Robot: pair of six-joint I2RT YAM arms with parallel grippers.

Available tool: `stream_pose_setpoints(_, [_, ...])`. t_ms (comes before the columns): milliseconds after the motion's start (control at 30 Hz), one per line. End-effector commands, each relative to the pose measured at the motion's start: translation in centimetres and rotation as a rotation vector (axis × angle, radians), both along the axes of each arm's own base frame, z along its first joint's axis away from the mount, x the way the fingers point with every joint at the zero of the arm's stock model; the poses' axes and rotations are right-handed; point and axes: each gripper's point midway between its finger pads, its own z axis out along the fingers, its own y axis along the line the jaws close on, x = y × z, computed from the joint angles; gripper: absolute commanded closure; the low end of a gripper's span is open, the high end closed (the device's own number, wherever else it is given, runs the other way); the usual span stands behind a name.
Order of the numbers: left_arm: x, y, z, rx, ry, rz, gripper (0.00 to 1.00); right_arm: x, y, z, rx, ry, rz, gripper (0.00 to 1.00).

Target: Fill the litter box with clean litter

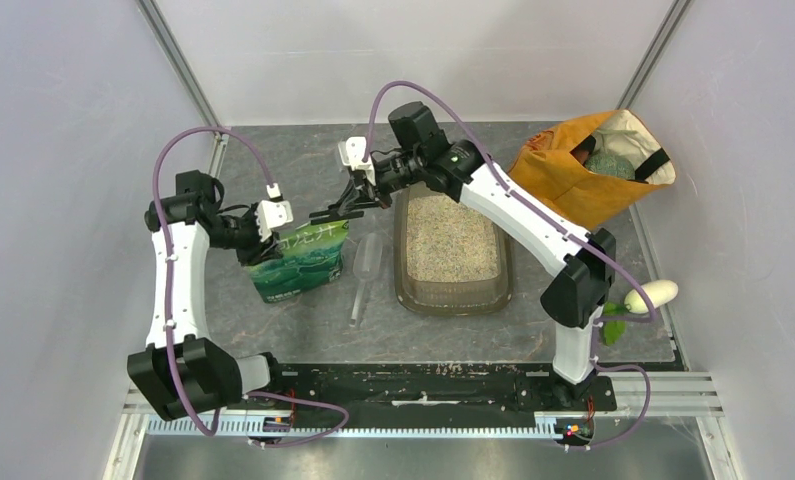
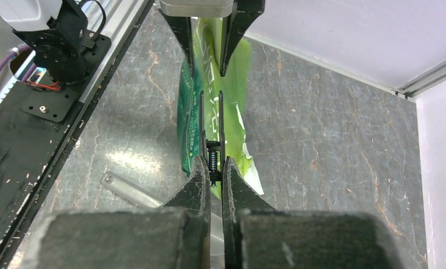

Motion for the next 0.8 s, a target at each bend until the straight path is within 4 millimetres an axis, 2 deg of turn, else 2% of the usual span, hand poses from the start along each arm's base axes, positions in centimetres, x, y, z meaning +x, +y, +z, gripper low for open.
stream_pose_setpoints(0, [1.5, 0.5, -0.1, 0.034, -0.094, -0.022, 0.62, 0.0, 1.1, 0.2, 0.046, -0.078, 0.055, 1.00])
stream_pose_setpoints(100, [1.8, 0.4, 0.1, 0.029, -0.124, -0.031, 0.83, -0.2, 1.4, -0.6, 0.038, -0.103, 0.074, 1.00])
stream_pose_setpoints(233, [2.0, 0.3, 0.0, 0.025, -0.143, -0.032, 0.96, -0.4, 1.8, -2.3, 0.003, -0.151, 0.089, 1.00])
stream_pose_setpoints(600, [1.7, -0.1, 0.1, 0.016, -0.156, -0.062, 0.98, 1.3, 3.9, -6.1, -0.061, -0.268, 0.028, 1.00])
stream_pose_setpoints(767, [1.7, -0.2, 0.2, 0.014, -0.157, -0.069, 0.98, 1.9, 3.9, -5.7, -0.048, -0.296, -0.004, 1.00])
